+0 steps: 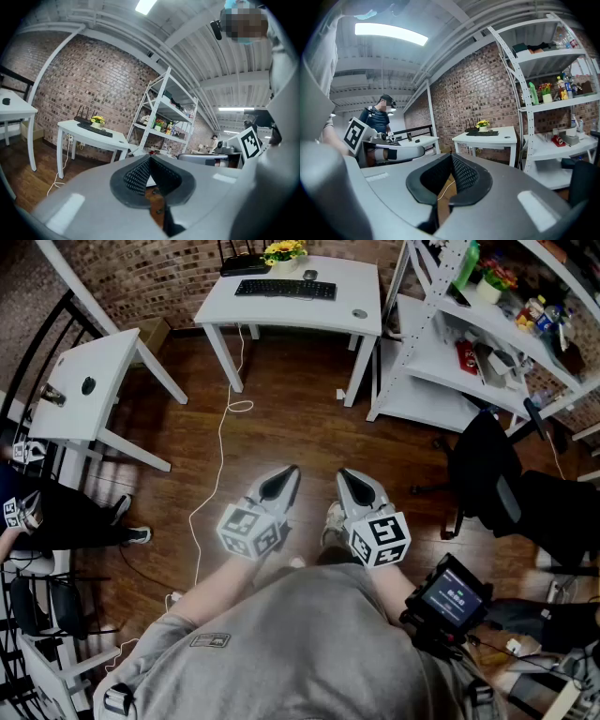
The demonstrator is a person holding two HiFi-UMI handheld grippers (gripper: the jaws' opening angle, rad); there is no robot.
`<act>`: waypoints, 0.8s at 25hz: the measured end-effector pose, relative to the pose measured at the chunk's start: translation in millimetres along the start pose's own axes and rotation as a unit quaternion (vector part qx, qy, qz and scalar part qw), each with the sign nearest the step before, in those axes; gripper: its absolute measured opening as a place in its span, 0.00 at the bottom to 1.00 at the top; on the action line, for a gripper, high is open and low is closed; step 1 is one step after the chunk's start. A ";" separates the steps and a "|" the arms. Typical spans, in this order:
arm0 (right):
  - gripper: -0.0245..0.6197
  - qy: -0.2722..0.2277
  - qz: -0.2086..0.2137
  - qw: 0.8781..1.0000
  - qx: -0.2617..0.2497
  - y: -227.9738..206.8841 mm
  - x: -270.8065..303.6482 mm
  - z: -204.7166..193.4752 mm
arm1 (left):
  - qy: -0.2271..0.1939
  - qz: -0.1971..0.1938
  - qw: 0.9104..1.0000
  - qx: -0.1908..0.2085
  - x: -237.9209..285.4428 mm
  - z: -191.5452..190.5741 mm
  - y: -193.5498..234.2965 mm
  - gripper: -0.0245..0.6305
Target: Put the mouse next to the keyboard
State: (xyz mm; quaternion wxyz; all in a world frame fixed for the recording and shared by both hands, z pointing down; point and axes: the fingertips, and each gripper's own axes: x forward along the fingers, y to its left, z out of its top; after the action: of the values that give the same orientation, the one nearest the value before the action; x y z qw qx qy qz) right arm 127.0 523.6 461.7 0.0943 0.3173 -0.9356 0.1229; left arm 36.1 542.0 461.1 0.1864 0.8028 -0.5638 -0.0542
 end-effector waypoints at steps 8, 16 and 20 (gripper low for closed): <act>0.06 -0.011 0.013 1.000 -0.001 -77.5 50.7 38.5 | -0.001 0.020 1.000 0.011 86.6 31.8 25.0 0.03; 0.06 -0.022 0.034 0.999 -0.009 -156.9 87.3 72.2 | -0.016 0.043 0.999 0.011 167.5 58.4 36.6 0.03; 0.06 -0.018 0.036 0.999 -0.003 -179.8 103.0 79.6 | -0.008 0.049 0.999 0.009 189.6 63.4 42.9 0.03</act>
State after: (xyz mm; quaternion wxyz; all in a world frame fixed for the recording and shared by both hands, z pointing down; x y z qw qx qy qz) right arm 149.6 303.6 442.6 0.0737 0.2856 -0.9482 0.1180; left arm 47.2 338.8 441.3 0.1768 0.7756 -0.6041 -0.0467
